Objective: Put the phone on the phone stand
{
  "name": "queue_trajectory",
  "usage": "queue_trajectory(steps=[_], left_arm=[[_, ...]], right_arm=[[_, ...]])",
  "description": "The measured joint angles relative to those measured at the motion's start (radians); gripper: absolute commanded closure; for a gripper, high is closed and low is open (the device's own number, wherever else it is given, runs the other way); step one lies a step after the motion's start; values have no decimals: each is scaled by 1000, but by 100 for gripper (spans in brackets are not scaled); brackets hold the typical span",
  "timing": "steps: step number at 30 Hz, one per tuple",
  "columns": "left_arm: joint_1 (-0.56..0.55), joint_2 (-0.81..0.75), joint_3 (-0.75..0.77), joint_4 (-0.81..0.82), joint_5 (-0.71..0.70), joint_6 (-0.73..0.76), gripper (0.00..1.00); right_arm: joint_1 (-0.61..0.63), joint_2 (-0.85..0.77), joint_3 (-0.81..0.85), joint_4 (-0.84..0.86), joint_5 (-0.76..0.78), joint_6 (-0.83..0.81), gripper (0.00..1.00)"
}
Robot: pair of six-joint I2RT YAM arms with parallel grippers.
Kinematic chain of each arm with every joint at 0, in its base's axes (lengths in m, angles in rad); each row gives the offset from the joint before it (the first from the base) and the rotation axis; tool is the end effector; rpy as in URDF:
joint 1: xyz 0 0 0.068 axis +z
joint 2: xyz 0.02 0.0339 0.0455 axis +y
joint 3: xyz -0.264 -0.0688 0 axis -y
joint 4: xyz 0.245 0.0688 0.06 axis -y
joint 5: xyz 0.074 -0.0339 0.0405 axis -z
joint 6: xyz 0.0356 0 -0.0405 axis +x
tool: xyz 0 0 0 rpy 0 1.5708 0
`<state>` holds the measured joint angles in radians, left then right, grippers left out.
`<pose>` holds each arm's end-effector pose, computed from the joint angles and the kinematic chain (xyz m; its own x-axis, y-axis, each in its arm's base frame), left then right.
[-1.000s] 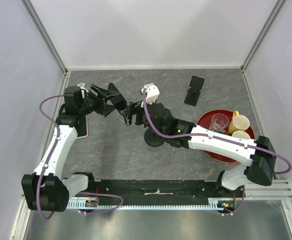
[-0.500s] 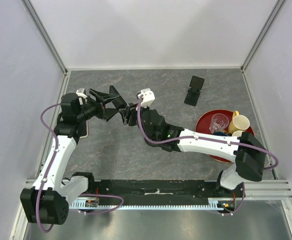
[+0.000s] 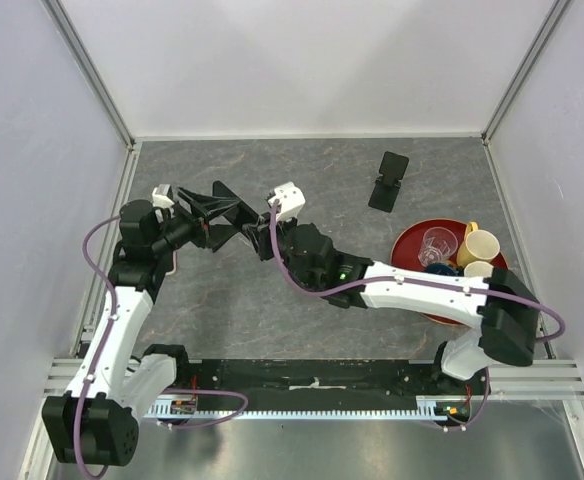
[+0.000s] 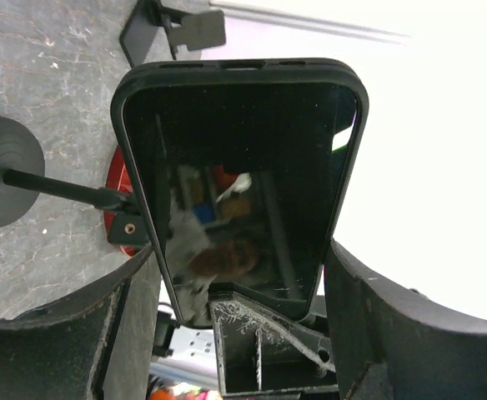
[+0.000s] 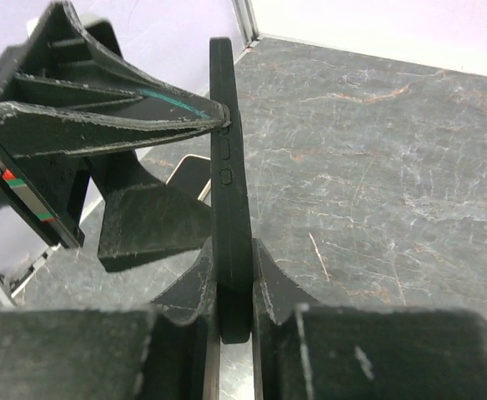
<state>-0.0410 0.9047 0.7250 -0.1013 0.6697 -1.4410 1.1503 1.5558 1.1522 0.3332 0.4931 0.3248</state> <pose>0.2055 -0.0305 0.3080 -0.6586 -0.7510 0.0463 -0.1935 0.1095 -0.9750 0.1664 0.3309 0.3290 -0.2223 0.1914 -0.9560 -0.5703 0.7698 0.2868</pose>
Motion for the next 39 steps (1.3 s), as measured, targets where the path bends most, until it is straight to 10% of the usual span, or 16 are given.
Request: queue_trajectory(steps=[13, 26, 39], left_arm=[[-10, -150, 152, -23, 172, 475, 14], [-34, -131, 212, -24, 233, 701, 16], [-458, 86, 437, -215, 248, 1102, 19]], right_arm=[[-106, -353, 21, -357, -92, -138, 100], [-151, -467, 82, -672, -238, -225, 100], [-144, -479, 130, -990, -599, -213, 100]])
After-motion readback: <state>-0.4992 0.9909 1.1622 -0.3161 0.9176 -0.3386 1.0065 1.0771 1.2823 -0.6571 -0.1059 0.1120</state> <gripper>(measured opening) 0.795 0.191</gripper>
